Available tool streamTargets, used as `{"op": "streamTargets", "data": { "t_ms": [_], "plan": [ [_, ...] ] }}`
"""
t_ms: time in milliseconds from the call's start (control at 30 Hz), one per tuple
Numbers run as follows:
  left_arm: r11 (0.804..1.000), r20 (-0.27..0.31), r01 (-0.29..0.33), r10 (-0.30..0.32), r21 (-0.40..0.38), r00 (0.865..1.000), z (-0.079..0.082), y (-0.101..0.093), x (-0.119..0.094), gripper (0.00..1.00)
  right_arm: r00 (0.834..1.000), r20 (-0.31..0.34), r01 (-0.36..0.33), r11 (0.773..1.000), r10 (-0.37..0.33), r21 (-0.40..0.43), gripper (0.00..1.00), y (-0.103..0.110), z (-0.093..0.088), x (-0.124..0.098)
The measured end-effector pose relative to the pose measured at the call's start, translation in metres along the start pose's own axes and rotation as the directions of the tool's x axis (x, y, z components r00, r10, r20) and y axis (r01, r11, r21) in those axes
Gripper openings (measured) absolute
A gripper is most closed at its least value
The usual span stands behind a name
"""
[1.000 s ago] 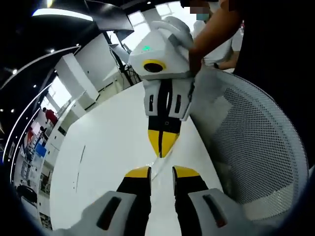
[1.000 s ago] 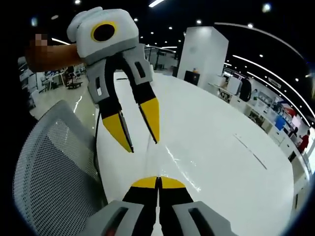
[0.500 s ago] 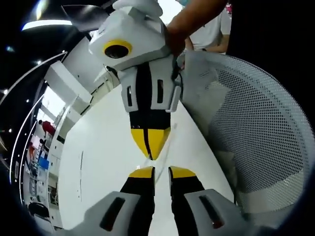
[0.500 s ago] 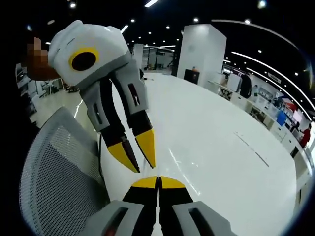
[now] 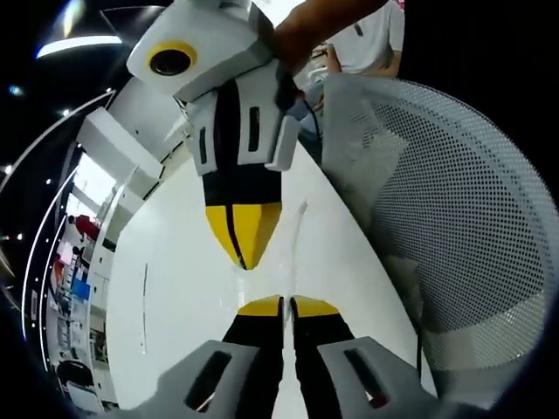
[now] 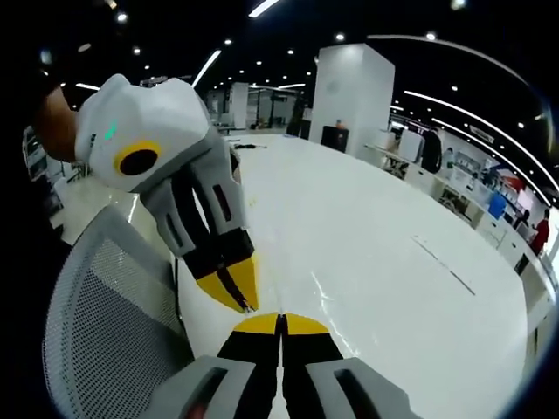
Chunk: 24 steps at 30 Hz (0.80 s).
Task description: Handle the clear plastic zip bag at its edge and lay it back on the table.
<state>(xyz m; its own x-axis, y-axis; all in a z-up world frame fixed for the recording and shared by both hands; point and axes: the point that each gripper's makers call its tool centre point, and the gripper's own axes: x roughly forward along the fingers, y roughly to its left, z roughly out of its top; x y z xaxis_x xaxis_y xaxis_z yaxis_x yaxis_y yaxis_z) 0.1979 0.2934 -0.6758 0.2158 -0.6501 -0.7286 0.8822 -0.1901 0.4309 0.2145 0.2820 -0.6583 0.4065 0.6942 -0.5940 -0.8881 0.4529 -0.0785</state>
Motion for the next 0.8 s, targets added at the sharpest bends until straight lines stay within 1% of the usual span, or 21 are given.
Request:
{"op": "streamTargets", "data": {
  "t_ms": [200, 300, 467, 533, 800],
  "plan": [
    [1.000, -0.013, 0.003, -0.003, -0.009, 1.000, -0.004, -0.002, 0.000, 0.00, 1.000, 0.004, 0.022, 1.000, -0.022, 0.001, 0.00, -0.006, 0.003, -0.004],
    [1.000, -0.017, 0.006, -0.006, -0.023, 1.000, -0.007, -0.003, -0.001, 0.00, 0.999, 0.015, 0.050, 0.999, -0.050, 0.005, 0.00, -0.015, 0.007, -0.008],
    [1.000, -0.035, 0.008, -0.009, -0.022, 0.999, -0.012, -0.007, -0.001, 0.00, 0.995, 0.029, 0.096, 0.995, -0.096, 0.002, 0.00, -0.029, 0.014, -0.018],
    [1.000, -0.037, 0.008, -0.009, -0.026, 0.999, -0.013, -0.009, -0.002, 0.00, 0.994, 0.032, 0.105, 0.995, -0.105, 0.002, 0.00, -0.033, 0.016, -0.020],
    [0.998, -0.041, -0.012, 0.010, -0.059, 0.999, -0.018, -0.011, -0.005, 0.00, 0.989, 0.042, 0.142, 0.990, -0.141, -0.016, 0.00, -0.043, 0.022, -0.025]
  ]
}}
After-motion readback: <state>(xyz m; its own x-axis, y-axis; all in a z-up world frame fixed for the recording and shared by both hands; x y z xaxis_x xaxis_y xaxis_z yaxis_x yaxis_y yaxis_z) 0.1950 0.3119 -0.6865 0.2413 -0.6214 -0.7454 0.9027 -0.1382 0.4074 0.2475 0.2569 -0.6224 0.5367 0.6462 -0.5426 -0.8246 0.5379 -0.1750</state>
